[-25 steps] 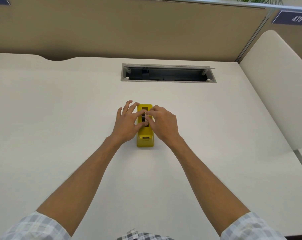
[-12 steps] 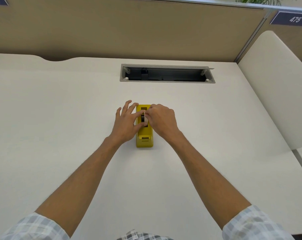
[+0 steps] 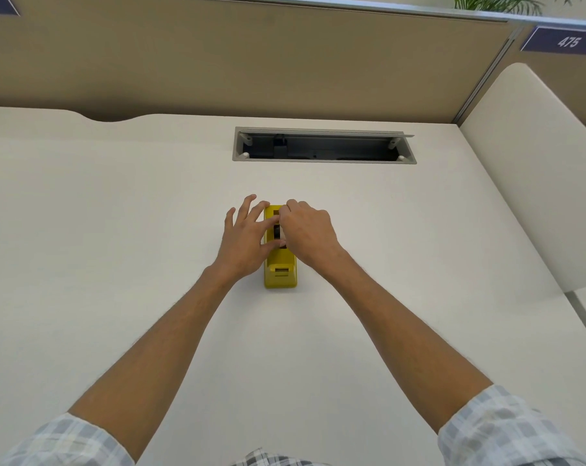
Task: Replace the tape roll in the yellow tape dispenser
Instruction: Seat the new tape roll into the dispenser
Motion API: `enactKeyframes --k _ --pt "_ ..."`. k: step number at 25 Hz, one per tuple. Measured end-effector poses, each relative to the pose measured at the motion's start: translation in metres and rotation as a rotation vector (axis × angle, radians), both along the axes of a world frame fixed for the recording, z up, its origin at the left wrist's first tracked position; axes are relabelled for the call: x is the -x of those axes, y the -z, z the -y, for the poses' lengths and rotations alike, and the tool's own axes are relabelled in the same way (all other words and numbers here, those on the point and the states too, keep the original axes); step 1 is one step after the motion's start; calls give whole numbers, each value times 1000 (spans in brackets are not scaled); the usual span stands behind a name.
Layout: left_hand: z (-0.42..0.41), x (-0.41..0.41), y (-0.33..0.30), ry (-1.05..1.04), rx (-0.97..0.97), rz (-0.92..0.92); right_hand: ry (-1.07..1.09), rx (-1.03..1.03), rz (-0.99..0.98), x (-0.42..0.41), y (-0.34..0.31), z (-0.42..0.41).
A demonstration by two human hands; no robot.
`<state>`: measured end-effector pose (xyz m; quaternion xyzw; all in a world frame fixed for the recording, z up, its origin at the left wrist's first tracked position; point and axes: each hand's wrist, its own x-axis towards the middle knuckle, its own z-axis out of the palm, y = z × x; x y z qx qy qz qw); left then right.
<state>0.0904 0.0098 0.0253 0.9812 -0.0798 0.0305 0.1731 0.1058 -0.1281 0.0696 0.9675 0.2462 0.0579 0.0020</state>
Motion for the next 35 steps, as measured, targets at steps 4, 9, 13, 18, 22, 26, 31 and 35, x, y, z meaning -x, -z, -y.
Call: enactKeyframes --k 4,9,13,18,22,26,31,35 --pt "0 1 0 4 5 -2 -2 -17 16 1 5 1" --pt "1 1 -3 2 11 -16 6 -65 41 4 5 1" --pt "1 2 -5 0 19 -21 18 -75 48 5 5 0" --pt "-1 1 -3 8 14 -23 47 -98 38 9 11 1" --pt "0 1 -1 3 22 -15 88 -190 -18 10 7 4" --pt "-1 0 -1 10 19 -12 82 -180 -29 6 1 5" --pt "0 1 -4 7 6 -21 37 -101 11 4 3 5" --pt "0 1 -3 6 -3 -30 21 -33 -1 4 11 4"
